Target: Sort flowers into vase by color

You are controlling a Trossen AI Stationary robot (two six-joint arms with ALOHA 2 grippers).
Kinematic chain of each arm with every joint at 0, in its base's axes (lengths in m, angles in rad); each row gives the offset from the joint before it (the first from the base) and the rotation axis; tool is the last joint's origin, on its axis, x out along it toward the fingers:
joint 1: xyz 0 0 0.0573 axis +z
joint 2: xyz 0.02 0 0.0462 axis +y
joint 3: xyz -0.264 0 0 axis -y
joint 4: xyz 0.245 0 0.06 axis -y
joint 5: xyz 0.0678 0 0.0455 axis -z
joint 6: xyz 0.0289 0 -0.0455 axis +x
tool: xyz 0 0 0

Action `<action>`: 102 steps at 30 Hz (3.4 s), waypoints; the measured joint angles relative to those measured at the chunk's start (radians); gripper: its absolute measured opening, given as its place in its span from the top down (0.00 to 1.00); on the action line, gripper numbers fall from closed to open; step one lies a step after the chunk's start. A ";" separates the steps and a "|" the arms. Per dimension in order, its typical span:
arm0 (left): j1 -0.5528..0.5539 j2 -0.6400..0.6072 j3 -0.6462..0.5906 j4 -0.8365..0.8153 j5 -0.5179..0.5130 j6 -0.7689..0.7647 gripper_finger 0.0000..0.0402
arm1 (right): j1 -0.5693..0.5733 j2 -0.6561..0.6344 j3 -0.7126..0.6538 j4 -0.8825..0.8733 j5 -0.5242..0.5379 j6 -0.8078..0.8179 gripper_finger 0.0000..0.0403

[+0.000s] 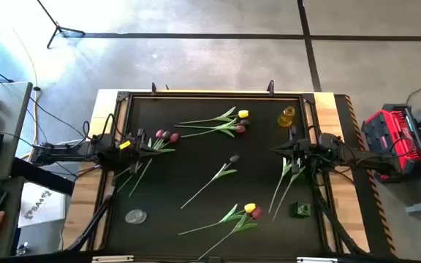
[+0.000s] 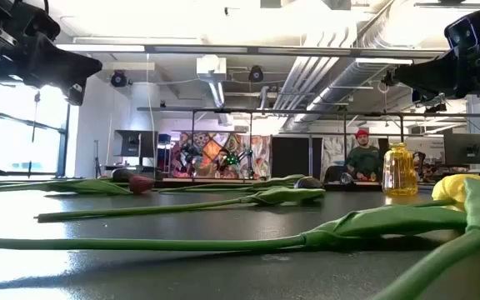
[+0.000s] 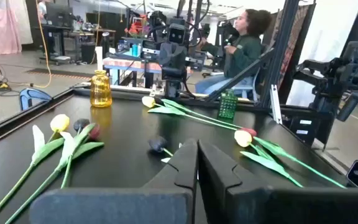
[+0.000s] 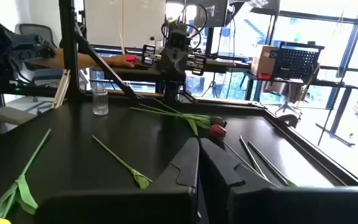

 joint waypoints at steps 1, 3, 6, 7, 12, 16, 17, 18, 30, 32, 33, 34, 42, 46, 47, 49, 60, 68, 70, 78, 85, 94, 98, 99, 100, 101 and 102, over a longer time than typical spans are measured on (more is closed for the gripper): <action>0.000 0.000 0.000 0.000 0.000 0.000 1.00 | 0.000 0.000 0.000 0.000 0.000 0.000 1.00; 0.000 0.000 0.000 0.000 0.000 0.000 1.00 | 0.000 0.000 0.000 0.000 0.000 0.000 1.00; 0.000 0.000 0.000 0.000 0.000 0.000 1.00 | 0.000 0.000 0.000 0.000 0.000 0.000 1.00; 0.000 0.000 0.000 0.000 0.000 0.000 1.00 | 0.000 0.000 0.000 0.000 0.000 0.000 1.00; 0.000 0.000 0.000 0.000 0.000 0.000 1.00 | 0.000 0.000 0.000 0.000 0.000 0.000 1.00; 0.000 0.000 0.000 0.000 0.000 0.000 1.00 | 0.000 0.000 0.000 0.000 0.000 0.000 1.00; 0.000 0.000 0.000 0.000 0.000 0.000 1.00 | 0.000 0.000 0.000 0.000 0.000 0.000 1.00; 0.000 0.000 0.000 0.000 0.000 0.000 1.00 | 0.000 0.000 0.000 0.000 0.000 0.000 1.00; 0.000 0.000 0.000 0.000 0.000 0.000 1.00 | 0.000 0.000 0.000 0.000 0.000 0.000 1.00; 0.000 0.000 0.000 0.000 0.000 0.000 1.00 | 0.000 0.000 0.000 0.000 0.000 0.000 1.00; 0.000 0.000 0.000 0.000 0.000 0.000 1.00 | 0.000 0.000 0.000 0.000 0.000 0.000 1.00; 0.000 0.000 0.000 0.000 0.000 0.000 1.00 | 0.000 0.000 0.000 0.000 0.000 0.000 1.00; 0.000 0.000 0.000 0.000 -0.001 0.000 1.00 | 0.000 0.000 0.000 0.000 0.000 0.000 1.00; 0.000 0.000 0.000 0.000 -0.002 0.000 1.00 | 0.000 0.000 0.000 0.000 0.000 0.000 1.00; 0.000 0.000 0.000 0.000 -0.002 0.000 1.00 | 0.000 0.000 0.000 0.000 0.000 0.000 1.00; 0.000 0.000 0.000 0.000 -0.002 0.000 1.00 | 0.000 0.000 0.000 0.000 0.000 0.000 1.00; 0.000 0.000 0.000 0.001 -0.003 0.000 1.00 | 0.000 0.000 0.000 0.001 0.000 -0.014 1.00; 0.000 0.000 0.000 0.015 -0.007 0.009 1.00 | 0.000 0.000 0.000 0.019 0.017 0.026 1.00; 0.000 0.000 0.000 0.020 -0.009 0.044 1.00 | 0.000 0.000 0.000 0.065 0.092 0.106 1.00; 0.000 0.000 0.000 0.060 -0.009 0.027 1.00 | 0.000 0.000 0.000 0.148 0.438 0.430 1.00; 0.000 0.000 0.000 0.061 -0.097 -0.024 0.99 | -0.001 0.000 0.008 0.116 0.514 0.494 1.00; 0.000 0.047 0.000 0.075 -0.292 -0.023 0.82 | -0.014 0.088 0.238 -0.230 0.497 0.808 1.00; 0.000 0.096 0.000 0.197 -0.310 0.017 0.74 | -0.014 0.174 0.306 -0.434 0.562 0.961 1.00; 0.000 0.111 0.000 0.233 -0.311 0.017 0.72 | -0.014 0.199 0.308 -0.493 0.579 1.025 1.00; 0.000 0.125 0.000 0.260 -0.309 0.018 0.70 | -0.014 0.225 0.307 -0.547 0.583 1.090 1.00; 0.000 0.139 0.000 0.284 -0.307 0.018 0.69 | -0.014 0.249 0.302 -0.586 0.578 1.157 1.00; 0.000 0.153 0.000 0.307 -0.307 0.018 0.68 | -0.014 0.273 0.300 -0.630 0.566 1.211 1.00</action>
